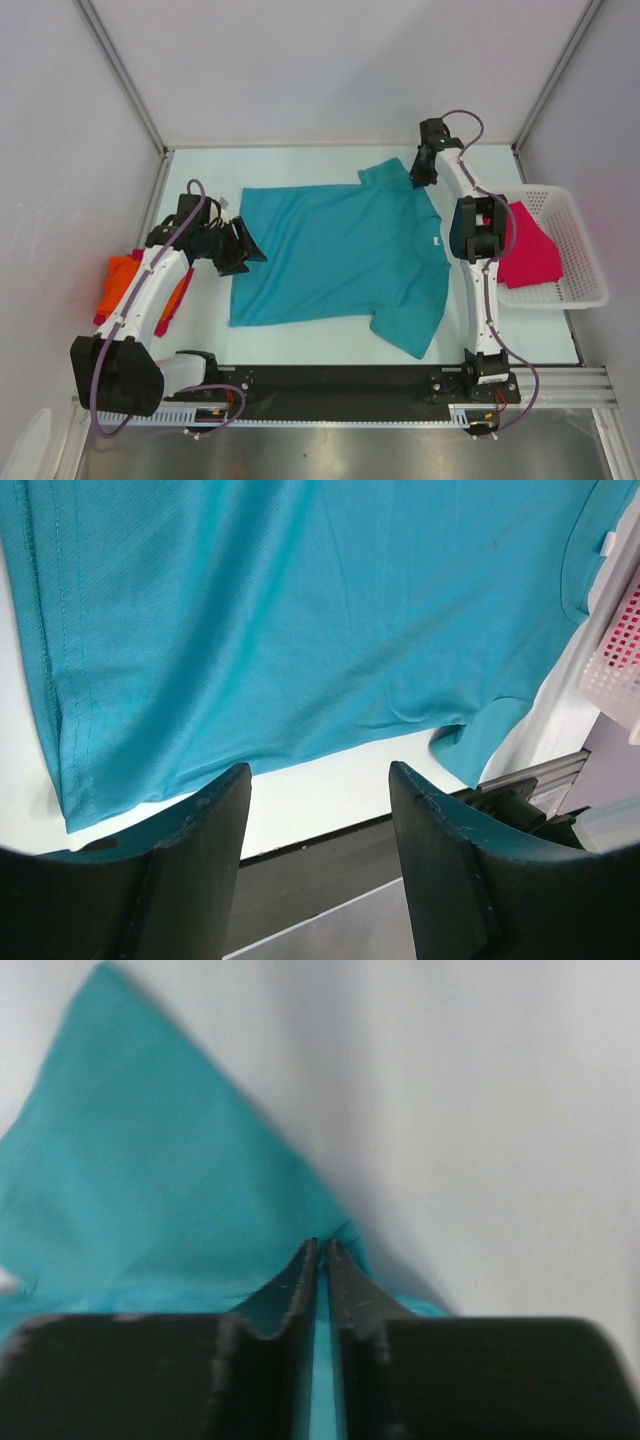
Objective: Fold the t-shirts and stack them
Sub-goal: Flatten out the tshirt, then grap the side of the flattened tshirt closest away from the robot with both arms
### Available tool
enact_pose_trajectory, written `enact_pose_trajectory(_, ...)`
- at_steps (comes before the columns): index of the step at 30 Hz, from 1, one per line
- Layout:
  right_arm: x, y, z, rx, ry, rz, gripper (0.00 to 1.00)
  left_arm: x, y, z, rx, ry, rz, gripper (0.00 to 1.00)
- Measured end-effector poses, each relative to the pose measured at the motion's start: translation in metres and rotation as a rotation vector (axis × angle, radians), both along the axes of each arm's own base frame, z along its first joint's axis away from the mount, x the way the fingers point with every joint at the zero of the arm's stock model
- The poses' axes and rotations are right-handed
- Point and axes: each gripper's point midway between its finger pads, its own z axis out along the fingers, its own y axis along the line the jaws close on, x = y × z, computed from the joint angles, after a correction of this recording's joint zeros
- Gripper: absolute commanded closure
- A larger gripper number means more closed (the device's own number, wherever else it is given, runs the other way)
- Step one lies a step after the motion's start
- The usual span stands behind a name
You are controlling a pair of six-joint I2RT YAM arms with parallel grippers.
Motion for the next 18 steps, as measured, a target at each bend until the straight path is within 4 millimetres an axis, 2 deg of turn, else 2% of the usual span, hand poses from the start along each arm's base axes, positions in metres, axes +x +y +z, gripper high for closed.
enact_pose_trajectory(2,-0.003,0.01,0.016,-0.045,-0.021,0.039,0.77,0.002,0.0,0.002,0.0,-0.004,-0.001,0.36)
enact_pose_trajectory(5,-0.003,0.032,0.058,-0.093,-0.098,0.104,0.75,0.008,0.0,0.008,0.001,-0.021,-0.002,0.34)
enact_pose_trajectory(9,-0.011,0.061,0.14,-0.085,-0.244,0.167,0.69,0.016,0.002,0.019,0.001,-0.054,0.002,0.32)
enact_pose_trajectory(11,-0.019,0.064,0.181,-0.066,-0.313,0.177,0.69,0.019,0.003,0.023,0.0,-0.065,0.007,0.32)
enact_pose_trajectory(13,-0.032,0.058,0.211,-0.055,-0.355,0.172,0.69,0.021,0.003,0.025,-0.002,-0.073,0.008,0.31)
enact_pose_trajectory(15,-0.05,0.052,0.222,-0.045,-0.353,0.176,0.68,0.02,0.003,0.025,-0.003,-0.07,0.008,0.31)
enact_pose_trajectory(16,-0.057,0.05,0.22,-0.042,-0.34,0.177,0.68,0.02,0.003,0.025,-0.004,-0.07,0.007,0.31)
enact_pose_trajectory(18,-0.081,0.05,0.204,-0.027,-0.291,0.192,0.65,0.019,0.002,0.026,-0.011,-0.072,0.004,0.3)
